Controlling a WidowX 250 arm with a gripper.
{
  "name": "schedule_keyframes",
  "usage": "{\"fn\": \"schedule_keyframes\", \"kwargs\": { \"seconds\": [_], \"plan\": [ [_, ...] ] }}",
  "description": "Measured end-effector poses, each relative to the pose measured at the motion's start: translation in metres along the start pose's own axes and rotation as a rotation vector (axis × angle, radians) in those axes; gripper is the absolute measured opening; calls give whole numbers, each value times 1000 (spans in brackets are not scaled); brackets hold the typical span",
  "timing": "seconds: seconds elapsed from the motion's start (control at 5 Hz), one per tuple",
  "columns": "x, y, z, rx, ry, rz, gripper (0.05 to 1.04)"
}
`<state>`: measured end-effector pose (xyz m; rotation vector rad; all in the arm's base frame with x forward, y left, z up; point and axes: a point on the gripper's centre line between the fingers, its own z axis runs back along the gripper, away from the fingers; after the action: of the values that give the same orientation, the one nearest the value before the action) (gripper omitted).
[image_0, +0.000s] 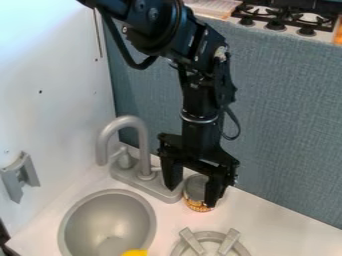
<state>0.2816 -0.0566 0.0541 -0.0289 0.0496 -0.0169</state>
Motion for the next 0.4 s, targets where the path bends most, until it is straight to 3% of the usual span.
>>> {"fn": "schedule_keyframes", "kwargs": {
  "seconds": [0.2, 0.4],
  "plan": [
    [-2, 1, -8, 6, 27, 3, 1008],
    [27, 5, -18, 42, -15, -12, 1008]
  ]
}}
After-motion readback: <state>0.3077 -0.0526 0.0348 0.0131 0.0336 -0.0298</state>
